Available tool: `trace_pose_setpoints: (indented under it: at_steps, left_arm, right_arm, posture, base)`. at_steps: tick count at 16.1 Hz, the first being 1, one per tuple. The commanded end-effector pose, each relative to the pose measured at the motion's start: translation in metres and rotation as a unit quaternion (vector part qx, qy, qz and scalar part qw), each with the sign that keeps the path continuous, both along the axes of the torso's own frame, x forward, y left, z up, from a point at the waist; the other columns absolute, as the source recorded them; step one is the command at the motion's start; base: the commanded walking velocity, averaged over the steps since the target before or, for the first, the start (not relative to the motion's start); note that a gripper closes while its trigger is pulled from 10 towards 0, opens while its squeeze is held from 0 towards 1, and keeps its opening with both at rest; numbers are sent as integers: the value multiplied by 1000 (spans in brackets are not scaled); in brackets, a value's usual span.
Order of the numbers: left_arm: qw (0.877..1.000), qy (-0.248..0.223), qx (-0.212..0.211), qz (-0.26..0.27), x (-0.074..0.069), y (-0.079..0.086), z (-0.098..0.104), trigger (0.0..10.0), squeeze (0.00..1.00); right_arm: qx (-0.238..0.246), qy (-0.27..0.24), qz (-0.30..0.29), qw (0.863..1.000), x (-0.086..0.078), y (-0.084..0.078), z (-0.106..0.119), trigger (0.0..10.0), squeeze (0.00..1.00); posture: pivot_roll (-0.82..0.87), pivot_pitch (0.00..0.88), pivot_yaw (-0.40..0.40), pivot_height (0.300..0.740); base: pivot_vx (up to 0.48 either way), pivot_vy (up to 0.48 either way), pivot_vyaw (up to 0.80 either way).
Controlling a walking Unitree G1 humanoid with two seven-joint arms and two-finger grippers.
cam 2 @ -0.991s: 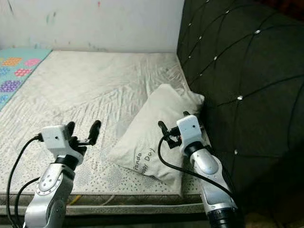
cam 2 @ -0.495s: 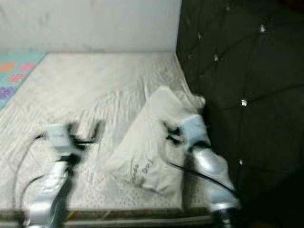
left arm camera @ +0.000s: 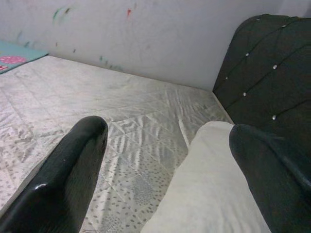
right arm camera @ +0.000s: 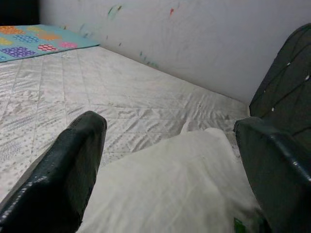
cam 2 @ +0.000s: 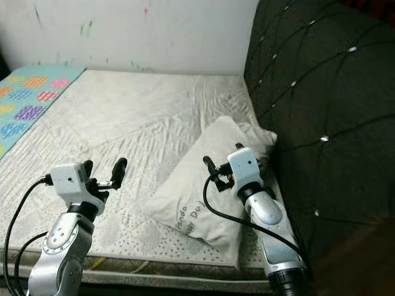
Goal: Clean up the room
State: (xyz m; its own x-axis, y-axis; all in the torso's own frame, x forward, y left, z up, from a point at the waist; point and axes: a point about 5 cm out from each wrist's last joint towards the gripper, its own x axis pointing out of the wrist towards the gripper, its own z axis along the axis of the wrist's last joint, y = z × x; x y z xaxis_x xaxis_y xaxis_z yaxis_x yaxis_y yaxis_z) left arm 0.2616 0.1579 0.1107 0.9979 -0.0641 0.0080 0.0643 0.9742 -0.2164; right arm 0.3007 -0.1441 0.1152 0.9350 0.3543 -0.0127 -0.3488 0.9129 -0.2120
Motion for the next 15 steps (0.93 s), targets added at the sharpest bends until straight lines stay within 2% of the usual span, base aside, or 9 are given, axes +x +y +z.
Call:
trace_pose_setpoints:
  at_steps: [1, 3, 7, 10, 15]
  left_arm:
    - [1000, 20, 7, 3, -2, 1, -4, 10000, 0]
    - [998, 54, 20, 16, -9, 8, -13, 10000, 0]
    - [996, 87, 37, 2, -17, 15, -19, 10000, 0]
    - [994, 97, 41, -1, -23, 17, -19, 10000, 0]
    - [994, 101, 33, -12, -27, 14, -17, 10000, 0]
  right_arm:
    - [6, 22, 12, 1000, -2, 1, -3, 10000, 0]
    - [-2, 71, 30, 997, -10, 4, -17, 10000, 0]
    - [8, 112, 17, 994, -23, 2, -27, 10000, 0]
    - [4, 121, 13, 993, -29, -1, -28, 10000, 0]
    - [28, 116, -7, 993, -29, -3, -21, 10000, 0]
  posture:
    - [-131, 0, -7, 740]
    - [-133, 0, 1, 740]
    - [-142, 0, 18, 740]
    - [-138, 0, 20, 740]
    - [-141, 5, 21, 740]
  base:
    - [0, 0, 0]
    - [0, 0, 0]
    - [0, 0, 0]
    - [0, 0, 0]
    - [0, 0, 0]
